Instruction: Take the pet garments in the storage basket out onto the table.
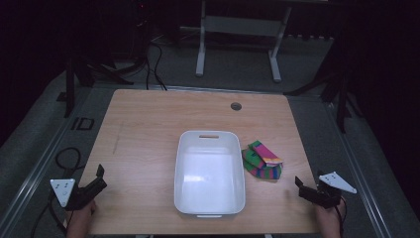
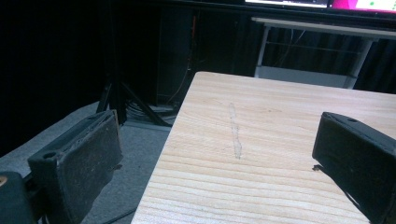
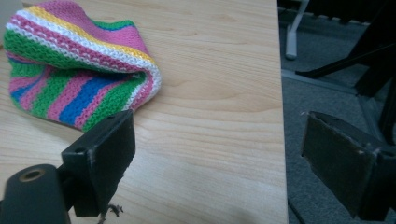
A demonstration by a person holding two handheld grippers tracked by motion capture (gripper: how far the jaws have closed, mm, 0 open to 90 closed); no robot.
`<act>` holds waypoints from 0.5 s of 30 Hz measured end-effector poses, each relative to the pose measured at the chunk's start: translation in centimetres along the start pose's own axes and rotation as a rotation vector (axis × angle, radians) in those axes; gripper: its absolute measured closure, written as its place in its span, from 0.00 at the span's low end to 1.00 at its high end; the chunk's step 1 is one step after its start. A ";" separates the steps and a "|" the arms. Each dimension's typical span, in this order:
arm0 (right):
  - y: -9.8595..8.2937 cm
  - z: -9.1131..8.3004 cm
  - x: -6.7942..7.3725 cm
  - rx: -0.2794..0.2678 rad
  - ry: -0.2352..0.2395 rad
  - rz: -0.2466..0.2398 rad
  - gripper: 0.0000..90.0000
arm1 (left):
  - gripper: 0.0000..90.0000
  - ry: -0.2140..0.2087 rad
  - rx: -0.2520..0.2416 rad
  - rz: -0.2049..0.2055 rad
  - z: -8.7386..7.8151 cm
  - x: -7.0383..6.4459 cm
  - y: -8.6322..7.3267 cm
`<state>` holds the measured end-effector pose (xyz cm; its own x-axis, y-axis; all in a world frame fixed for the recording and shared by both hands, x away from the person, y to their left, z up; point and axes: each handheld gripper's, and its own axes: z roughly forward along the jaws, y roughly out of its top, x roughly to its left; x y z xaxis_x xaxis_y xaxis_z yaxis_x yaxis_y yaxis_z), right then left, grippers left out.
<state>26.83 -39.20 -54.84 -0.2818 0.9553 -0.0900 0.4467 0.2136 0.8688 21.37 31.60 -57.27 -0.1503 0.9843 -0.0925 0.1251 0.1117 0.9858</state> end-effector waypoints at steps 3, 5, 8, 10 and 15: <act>-0.3 0.0 -0.1 -0.014 -0.013 0.000 0.11 | 0.02 -0.001 0.000 0.003 0.0 0.0 0.0; -0.5 0.0 -0.3 -0.030 -0.015 0.013 0.11 | 0.02 -0.002 0.000 0.003 0.0 -0.1 0.0; -0.7 -0.2 -0.6 -0.044 -0.034 0.026 0.11 | 0.02 -0.002 0.000 0.004 0.0 -0.1 0.0; -0.9 -0.2 -0.8 -0.050 -0.054 0.047 0.11 | 0.02 -0.001 0.000 0.004 0.0 -0.1 0.0; -1.1 -0.4 -1.4 -0.067 -0.044 0.086 0.11 | 0.02 -0.001 0.002 0.007 0.0 0.0 0.0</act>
<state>26.42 -40.83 -55.53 -0.2063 0.9779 -0.0339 0.4093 0.1177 0.9048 21.35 31.55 -57.26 -0.1481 0.9853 -0.0853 0.1282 0.1046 0.9862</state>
